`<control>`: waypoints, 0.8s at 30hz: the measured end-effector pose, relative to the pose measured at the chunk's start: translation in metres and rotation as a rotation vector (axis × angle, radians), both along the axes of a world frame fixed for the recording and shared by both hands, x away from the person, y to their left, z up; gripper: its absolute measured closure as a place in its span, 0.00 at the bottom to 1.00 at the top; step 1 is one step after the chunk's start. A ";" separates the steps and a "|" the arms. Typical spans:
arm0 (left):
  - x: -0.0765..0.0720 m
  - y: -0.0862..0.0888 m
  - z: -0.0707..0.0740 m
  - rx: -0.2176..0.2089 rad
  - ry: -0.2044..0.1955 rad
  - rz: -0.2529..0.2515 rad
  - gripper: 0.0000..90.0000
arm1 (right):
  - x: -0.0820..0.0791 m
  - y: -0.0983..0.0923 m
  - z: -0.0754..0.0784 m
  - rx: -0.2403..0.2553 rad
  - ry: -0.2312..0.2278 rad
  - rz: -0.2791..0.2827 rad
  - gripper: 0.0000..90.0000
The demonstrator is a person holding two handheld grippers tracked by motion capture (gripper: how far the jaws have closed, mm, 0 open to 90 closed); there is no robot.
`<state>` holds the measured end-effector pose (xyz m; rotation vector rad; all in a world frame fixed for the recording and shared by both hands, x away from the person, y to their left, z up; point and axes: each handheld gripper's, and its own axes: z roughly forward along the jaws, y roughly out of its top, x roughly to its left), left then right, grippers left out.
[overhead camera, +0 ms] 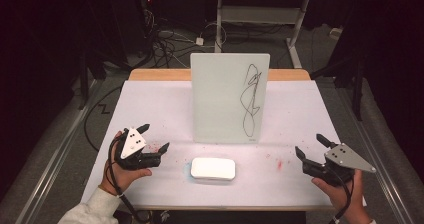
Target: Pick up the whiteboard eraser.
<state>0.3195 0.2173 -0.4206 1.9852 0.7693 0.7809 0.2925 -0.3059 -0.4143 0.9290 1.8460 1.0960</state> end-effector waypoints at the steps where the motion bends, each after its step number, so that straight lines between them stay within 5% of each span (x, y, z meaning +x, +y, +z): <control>1: -0.001 0.000 0.000 0.001 -0.004 0.002 0.17 | 0.000 0.001 -0.001 0.002 0.003 0.002 0.28; 7: -0.006 -0.002 0.002 0.022 0.019 -0.006 0.18 | -0.001 0.003 0.001 -0.001 -0.004 0.003 0.28; 13: -0.008 -0.008 0.008 0.066 0.079 -0.083 0.18 | 0.002 0.007 -0.001 -0.007 0.009 0.016 0.28; 14: -0.006 -0.015 0.010 0.090 0.134 -0.149 0.18 | 0.002 0.007 -0.002 -0.008 0.013 0.018 0.28; 16: -0.005 -0.026 0.012 0.151 0.176 -0.204 0.19 | 0.003 0.009 -0.003 -0.013 0.023 0.026 0.28; 17: -0.005 -0.026 0.012 0.151 0.176 -0.204 0.19 | 0.003 0.009 -0.003 -0.013 0.023 0.026 0.28; 24: 0.009 -0.076 0.010 0.324 0.325 -0.375 0.19 | 0.005 0.016 -0.011 -0.028 0.058 0.048 0.28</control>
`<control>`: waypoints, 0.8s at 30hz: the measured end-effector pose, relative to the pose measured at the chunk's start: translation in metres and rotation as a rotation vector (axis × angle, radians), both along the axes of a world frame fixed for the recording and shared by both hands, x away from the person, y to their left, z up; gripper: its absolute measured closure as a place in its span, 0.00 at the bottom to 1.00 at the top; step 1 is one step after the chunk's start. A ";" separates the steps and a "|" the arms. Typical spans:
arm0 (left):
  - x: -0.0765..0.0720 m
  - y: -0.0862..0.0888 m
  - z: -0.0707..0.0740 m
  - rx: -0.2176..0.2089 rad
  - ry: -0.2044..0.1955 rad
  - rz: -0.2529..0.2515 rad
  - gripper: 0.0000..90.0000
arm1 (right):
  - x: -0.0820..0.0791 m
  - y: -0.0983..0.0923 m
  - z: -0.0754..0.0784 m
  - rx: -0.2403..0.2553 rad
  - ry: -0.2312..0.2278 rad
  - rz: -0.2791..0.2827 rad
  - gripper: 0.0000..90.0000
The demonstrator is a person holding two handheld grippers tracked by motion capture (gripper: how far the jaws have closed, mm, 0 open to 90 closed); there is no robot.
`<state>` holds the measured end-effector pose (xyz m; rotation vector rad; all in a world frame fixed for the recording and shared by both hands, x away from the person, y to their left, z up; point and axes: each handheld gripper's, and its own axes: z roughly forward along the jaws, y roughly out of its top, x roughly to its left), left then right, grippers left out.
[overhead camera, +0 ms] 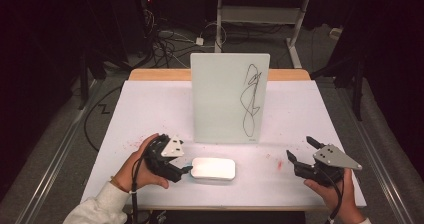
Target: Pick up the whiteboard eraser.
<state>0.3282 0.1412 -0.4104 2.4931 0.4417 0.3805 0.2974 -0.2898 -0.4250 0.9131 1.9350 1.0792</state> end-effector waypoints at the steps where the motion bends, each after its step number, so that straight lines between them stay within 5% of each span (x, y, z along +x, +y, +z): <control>1: 0.002 -0.007 -0.002 0.020 0.015 -0.014 0.19 | 0.000 0.000 0.000 0.000 0.000 0.000 0.28; 4: 0.009 -0.034 -0.006 0.102 0.058 -0.085 0.19 | 0.002 0.004 -0.003 -0.019 0.012 0.018 0.28; 14: 0.020 -0.076 -0.019 0.237 0.107 -0.209 0.25 | 0.003 0.006 -0.007 -0.025 0.035 0.040 0.28; 24: 0.028 -0.088 -0.031 0.237 0.140 -0.264 0.27 | 0.003 0.010 -0.009 -0.057 0.049 0.077 0.28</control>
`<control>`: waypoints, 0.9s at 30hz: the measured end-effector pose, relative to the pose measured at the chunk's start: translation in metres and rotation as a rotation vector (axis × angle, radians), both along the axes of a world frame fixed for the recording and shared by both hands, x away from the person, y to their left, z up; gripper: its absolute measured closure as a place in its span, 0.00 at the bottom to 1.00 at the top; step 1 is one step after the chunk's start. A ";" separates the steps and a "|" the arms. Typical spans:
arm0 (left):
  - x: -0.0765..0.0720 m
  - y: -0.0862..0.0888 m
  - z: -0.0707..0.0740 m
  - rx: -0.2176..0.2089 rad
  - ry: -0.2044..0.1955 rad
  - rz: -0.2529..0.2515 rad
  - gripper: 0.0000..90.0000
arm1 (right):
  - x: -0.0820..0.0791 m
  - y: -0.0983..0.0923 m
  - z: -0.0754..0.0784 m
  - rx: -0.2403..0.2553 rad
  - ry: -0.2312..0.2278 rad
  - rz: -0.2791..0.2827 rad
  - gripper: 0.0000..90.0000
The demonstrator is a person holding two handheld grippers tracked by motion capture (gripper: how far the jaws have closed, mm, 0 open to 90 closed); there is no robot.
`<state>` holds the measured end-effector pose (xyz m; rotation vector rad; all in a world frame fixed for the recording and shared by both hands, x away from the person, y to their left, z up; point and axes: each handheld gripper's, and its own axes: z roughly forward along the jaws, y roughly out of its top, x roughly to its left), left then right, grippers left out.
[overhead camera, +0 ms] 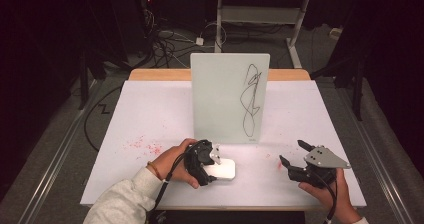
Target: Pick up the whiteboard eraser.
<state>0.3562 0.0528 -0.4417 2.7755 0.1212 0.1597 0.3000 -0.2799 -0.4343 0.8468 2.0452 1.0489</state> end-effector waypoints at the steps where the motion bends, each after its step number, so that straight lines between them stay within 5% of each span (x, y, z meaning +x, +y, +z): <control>1: 0.000 0.000 0.000 0.000 0.000 0.000 0.27 | 0.000 0.000 0.000 0.000 0.000 0.000 0.28; 7: 0.001 -0.007 -0.003 0.013 -0.010 -0.023 0.27 | 0.000 0.002 -0.002 -0.012 0.012 0.012 0.28; 13: 0.002 -0.002 0.000 -0.035 -0.001 -0.006 0.32 | -0.001 0.002 -0.001 -0.012 0.006 0.016 0.28; 16: 0.000 0.001 0.000 -0.049 -0.050 0.021 0.32 | -0.001 0.002 -0.001 -0.018 0.003 0.015 0.28; 24: -0.006 0.019 0.013 -0.178 -0.166 0.149 0.32 | -0.003 0.000 0.001 -0.011 -0.009 0.018 0.28; 27: -0.005 0.023 0.016 -0.214 -0.180 0.179 0.32 | -0.003 0.001 0.001 -0.014 -0.012 0.015 0.28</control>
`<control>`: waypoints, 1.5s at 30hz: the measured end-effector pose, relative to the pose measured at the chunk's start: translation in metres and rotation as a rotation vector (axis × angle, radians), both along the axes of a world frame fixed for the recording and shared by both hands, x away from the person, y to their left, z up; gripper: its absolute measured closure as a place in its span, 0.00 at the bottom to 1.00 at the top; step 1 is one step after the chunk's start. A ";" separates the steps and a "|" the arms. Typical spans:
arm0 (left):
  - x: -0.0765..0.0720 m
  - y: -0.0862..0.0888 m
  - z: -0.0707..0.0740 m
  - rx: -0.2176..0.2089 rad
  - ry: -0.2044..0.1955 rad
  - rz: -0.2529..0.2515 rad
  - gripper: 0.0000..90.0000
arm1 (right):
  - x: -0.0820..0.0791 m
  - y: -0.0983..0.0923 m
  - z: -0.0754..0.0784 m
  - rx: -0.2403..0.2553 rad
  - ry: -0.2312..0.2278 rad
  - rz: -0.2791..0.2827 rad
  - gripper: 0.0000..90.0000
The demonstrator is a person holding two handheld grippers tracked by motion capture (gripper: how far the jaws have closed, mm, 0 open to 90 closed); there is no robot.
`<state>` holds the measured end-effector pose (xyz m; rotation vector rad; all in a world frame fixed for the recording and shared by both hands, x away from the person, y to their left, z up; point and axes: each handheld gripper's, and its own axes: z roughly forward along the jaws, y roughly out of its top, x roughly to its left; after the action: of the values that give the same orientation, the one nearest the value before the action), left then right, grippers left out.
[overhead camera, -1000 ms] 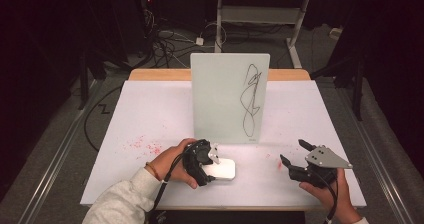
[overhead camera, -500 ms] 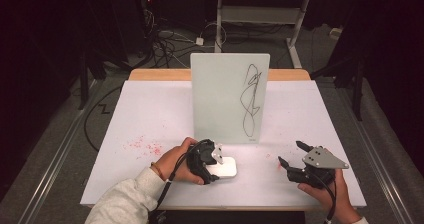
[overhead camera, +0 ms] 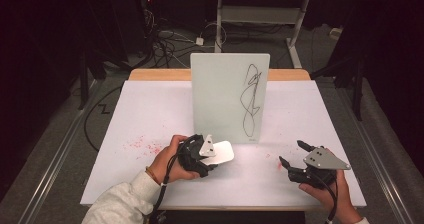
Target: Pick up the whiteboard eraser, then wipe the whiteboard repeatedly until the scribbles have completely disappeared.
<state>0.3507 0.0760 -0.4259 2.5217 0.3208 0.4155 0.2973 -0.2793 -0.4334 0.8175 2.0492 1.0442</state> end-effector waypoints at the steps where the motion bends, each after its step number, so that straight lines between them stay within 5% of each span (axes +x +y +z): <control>1: 0.000 0.002 0.001 -0.016 -0.010 0.012 0.32 | 0.000 0.000 0.000 0.002 -0.001 0.003 0.28; 8: 0.000 0.010 0.009 -0.105 -0.065 0.074 0.32 | 0.000 -0.001 0.001 0.013 -0.008 -0.003 0.28; 19: -0.001 0.004 0.015 -0.147 -0.197 0.132 0.33 | 0.003 -0.002 0.000 0.013 0.000 -0.016 0.28; 26: -0.002 0.000 0.020 -0.178 -0.220 0.143 0.33 | 0.004 -0.003 0.000 0.017 -0.003 -0.022 0.28; 34: -0.003 -0.003 0.021 -0.177 -0.235 0.160 0.33 | 0.003 -0.003 0.001 0.015 -0.005 -0.027 0.28; 45: -0.002 -0.025 0.031 -0.133 -0.401 0.200 0.33 | 0.003 -0.004 -0.001 0.015 -0.004 -0.024 0.28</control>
<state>0.3484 0.0514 -0.3954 2.2193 0.4270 0.9284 0.3007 -0.2833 -0.4347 0.8449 2.0253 1.0476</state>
